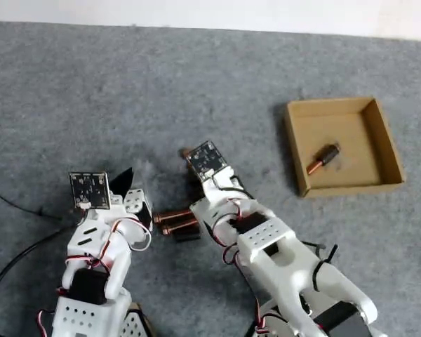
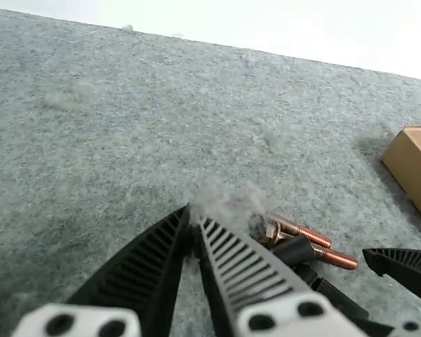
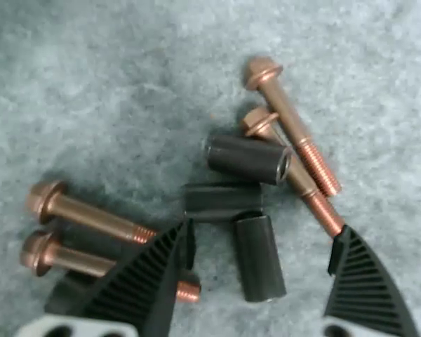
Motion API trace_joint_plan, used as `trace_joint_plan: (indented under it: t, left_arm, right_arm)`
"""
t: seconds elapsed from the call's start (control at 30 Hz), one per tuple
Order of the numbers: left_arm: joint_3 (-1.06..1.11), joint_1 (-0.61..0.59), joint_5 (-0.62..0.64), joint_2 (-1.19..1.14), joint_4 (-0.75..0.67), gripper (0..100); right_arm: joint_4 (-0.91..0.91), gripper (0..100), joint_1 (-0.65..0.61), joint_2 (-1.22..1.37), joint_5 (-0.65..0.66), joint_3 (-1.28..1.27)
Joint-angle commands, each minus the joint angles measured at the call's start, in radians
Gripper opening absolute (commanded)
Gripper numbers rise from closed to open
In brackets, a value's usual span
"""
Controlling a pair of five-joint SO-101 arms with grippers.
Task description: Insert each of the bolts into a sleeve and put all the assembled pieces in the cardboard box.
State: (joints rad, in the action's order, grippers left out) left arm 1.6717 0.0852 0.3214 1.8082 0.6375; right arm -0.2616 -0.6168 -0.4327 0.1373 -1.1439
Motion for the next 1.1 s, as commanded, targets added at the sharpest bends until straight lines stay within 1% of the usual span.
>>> trace_joint_plan:
  t: [0.0, 0.1, 0.3, 0.43, 0.5, 0.67, 1.07]
  left_arm:
    - [0.024, -0.004, -0.003, 0.010, -0.025, 1]
    - [0.024, -0.004, -0.003, 0.010, -0.025, 1]
    - [0.024, -0.004, -0.003, 0.010, -0.023, 1]
    - [0.024, -0.004, -0.003, 0.010, -0.023, 1]
    - [0.024, -0.004, -0.003, 0.010, -0.023, 1]
    - [0.024, -0.004, -0.003, 0.010, -0.023, 1]
    - [0.024, -0.004, -0.003, 0.010, -0.023, 1]
  right_arm:
    - [-0.031, 28.5, -0.015, -0.041, 0.009, 0.010]
    - [-0.030, 28.5, -0.015, -0.018, 0.008, 0.012]
    - [-0.031, 28.5, -0.012, 0.122, 0.009, 0.016]
    - [-0.033, 28.3, -0.013, 0.093, 0.006, 0.013]
    - [-0.033, 24.5, -0.013, 0.090, 0.005, 0.013]
    - [-0.030, 6.4, -0.012, 0.111, 0.006, 0.015]
    - [-0.031, 5.4, -0.008, 0.246, 0.008, 0.090]
